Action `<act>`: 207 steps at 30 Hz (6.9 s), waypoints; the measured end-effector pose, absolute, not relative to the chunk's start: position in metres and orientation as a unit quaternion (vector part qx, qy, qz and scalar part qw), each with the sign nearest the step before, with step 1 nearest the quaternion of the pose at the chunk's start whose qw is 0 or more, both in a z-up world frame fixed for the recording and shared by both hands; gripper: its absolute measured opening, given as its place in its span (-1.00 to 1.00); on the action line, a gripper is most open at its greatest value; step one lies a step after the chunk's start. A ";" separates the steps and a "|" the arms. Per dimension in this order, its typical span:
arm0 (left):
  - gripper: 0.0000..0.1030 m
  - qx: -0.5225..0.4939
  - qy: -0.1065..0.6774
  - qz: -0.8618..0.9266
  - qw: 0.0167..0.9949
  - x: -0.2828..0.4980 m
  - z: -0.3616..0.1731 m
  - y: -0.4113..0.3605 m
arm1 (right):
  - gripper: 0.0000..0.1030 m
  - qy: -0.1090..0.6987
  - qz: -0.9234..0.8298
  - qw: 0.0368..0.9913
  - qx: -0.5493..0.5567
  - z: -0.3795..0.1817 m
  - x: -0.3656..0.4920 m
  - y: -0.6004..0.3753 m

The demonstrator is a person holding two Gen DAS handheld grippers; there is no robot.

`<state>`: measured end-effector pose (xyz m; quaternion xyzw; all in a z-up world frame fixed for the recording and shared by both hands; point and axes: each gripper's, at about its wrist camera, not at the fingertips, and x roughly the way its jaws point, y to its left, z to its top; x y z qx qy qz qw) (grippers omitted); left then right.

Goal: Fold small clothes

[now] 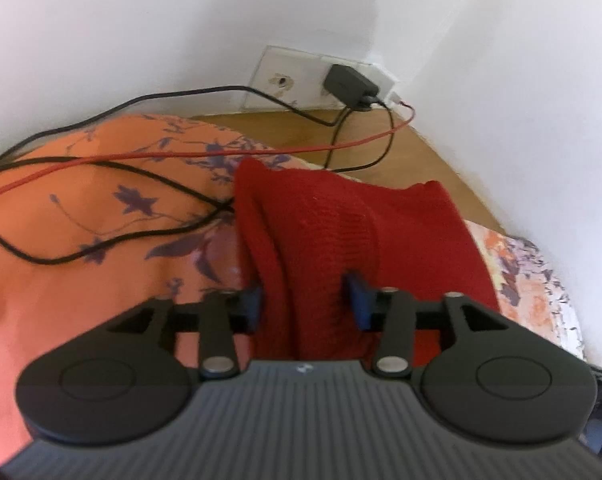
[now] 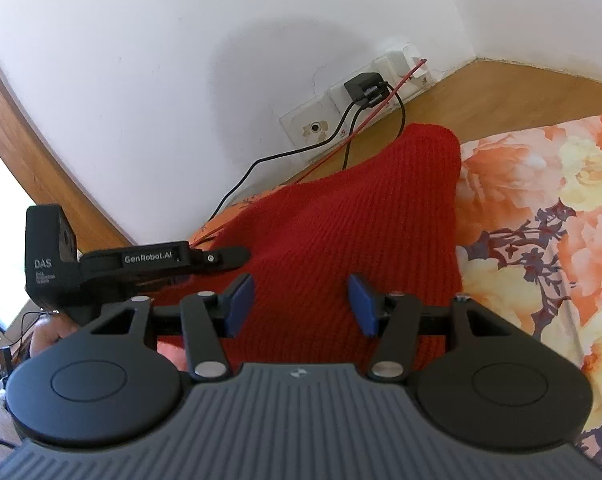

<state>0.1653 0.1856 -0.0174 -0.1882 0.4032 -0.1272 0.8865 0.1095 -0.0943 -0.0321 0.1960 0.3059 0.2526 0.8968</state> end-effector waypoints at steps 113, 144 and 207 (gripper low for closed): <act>0.62 -0.058 0.444 -0.043 0.893 -0.075 0.004 -0.003 | 1.00 0.335 0.124 0.930 0.085 -0.044 -0.109 -0.233; 0.62 -0.044 0.464 -0.028 0.884 -0.068 -0.004 -0.019 | 1.00 0.353 0.126 0.921 0.102 -0.046 -0.101 -0.234; 0.62 -0.039 0.472 -0.035 0.880 -0.068 -0.007 -0.023 | 1.00 0.353 0.132 0.921 0.099 -0.045 -0.101 -0.231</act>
